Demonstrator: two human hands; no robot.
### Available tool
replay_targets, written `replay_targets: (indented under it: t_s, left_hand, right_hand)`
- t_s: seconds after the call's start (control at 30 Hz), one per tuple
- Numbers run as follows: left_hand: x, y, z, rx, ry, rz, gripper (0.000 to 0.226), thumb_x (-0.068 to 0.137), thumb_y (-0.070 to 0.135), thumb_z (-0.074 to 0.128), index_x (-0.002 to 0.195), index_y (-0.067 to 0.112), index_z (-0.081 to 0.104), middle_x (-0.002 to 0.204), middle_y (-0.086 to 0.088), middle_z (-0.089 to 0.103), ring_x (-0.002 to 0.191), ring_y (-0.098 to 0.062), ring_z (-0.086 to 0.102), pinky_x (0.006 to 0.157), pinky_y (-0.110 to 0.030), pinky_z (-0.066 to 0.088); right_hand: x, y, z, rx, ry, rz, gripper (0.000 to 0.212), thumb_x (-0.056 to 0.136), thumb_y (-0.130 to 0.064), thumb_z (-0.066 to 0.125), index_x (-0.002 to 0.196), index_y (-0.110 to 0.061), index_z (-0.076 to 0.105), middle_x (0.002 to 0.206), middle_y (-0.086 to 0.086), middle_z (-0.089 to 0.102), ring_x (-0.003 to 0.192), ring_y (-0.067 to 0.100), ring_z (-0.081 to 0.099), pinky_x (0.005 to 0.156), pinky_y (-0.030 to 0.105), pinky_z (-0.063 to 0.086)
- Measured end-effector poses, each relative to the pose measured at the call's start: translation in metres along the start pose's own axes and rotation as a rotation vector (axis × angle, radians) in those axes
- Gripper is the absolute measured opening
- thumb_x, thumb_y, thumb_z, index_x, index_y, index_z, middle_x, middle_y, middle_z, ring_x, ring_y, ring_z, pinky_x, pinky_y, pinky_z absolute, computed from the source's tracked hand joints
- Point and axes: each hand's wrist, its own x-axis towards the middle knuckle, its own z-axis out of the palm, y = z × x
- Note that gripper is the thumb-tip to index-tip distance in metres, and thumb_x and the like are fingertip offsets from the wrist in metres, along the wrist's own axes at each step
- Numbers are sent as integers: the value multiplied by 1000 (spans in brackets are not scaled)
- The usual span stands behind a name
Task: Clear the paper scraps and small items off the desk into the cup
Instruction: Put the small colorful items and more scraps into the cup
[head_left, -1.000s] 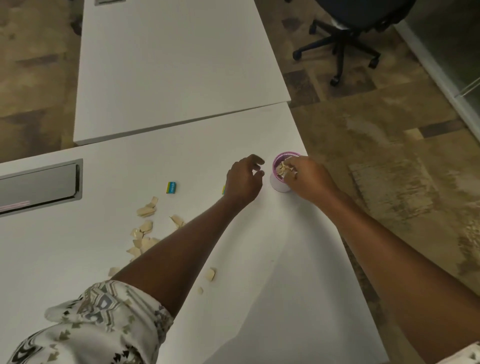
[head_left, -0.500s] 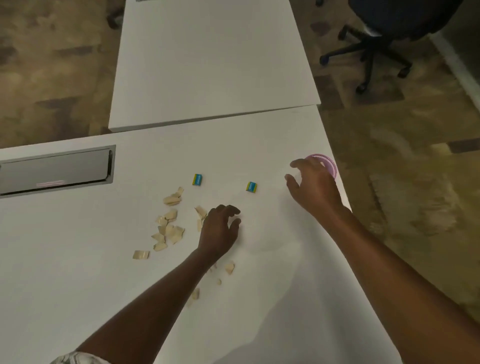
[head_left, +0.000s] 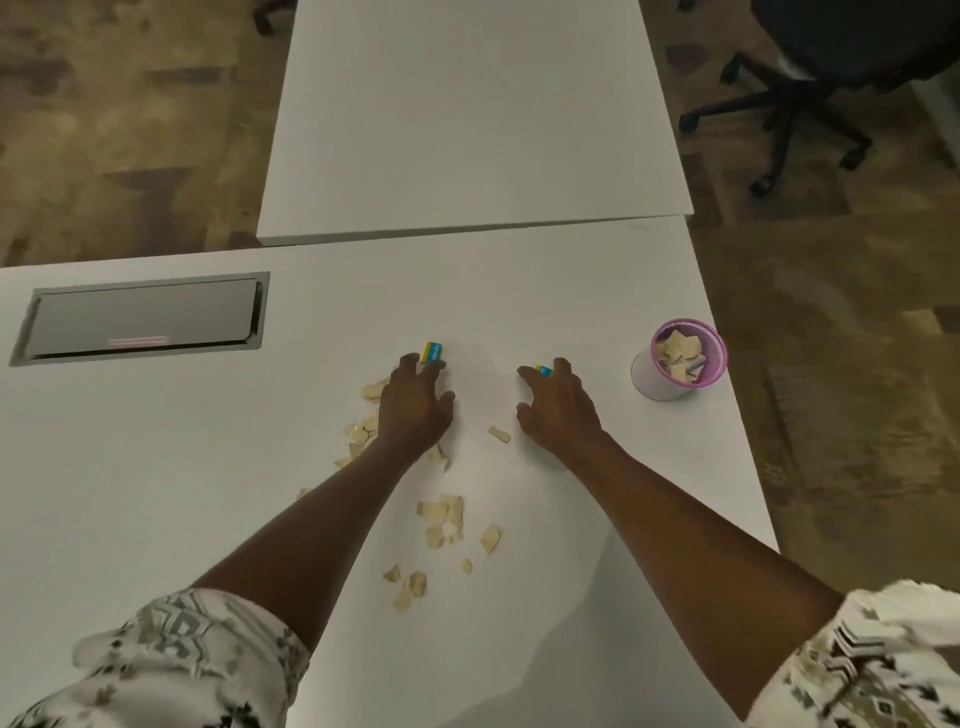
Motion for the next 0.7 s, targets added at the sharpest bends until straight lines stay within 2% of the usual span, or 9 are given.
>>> replay_targets:
  t_s: [0.13,0.23,0.3,0.4,0.5,0.57,0.7]
  left_hand:
    - [29,-3,-4,28,-32,-22,55,93,23,55,146,19,43,155,-17,30,134,-38,41,106,-47,41]
    - [44,-4,-4,51,-63,-23,56,90,11,50,145,21,42,153,-14,33,132,-36,41,103,-46,43]
    - [50,-4,-4,101,-66,11,55,87,3,46,140,18,47,142,-14,41,124,-38,44,95,-45,48]
    - [52,-5,-2,153,-40,61,34,83,-5,43,113,6,56,114,-16,49,104,-38,49,79,-46,53]
    - [50,-3,2,90,-13,45,23,85,-3,45,104,3,56,106,-15,48,95,-36,51,77,-47,54]
    - [46,0,5,-13,-2,7,24,84,1,51,107,6,58,107,-14,49,92,-34,54,80,-44,54]
    - [33,15,9,-203,-29,-44,35,84,8,62,119,15,59,114,-10,51,94,-29,59,76,-33,49]
  right_hand:
    - [12,-3,4,-80,24,13,34,87,-2,47,117,-15,53,121,13,39,104,34,50,72,32,39]
    - [16,0,7,-111,45,-10,30,88,4,41,111,-10,54,120,13,42,102,33,48,71,32,38]
    - [17,4,10,-166,70,-52,31,87,8,40,109,-8,54,118,14,45,101,33,49,68,31,38]
    - [14,10,13,-249,75,-122,34,85,9,43,111,-10,53,114,12,48,97,29,51,64,29,34]
    - [10,21,17,-162,100,-132,29,87,7,43,108,-8,57,108,12,51,92,30,53,64,31,40]
    - [7,26,15,-1,120,-106,26,88,2,46,107,-8,60,105,13,53,91,34,54,70,35,47]
    - [-4,31,4,157,168,-69,28,88,-6,58,115,-12,60,109,12,57,95,33,59,80,36,48]
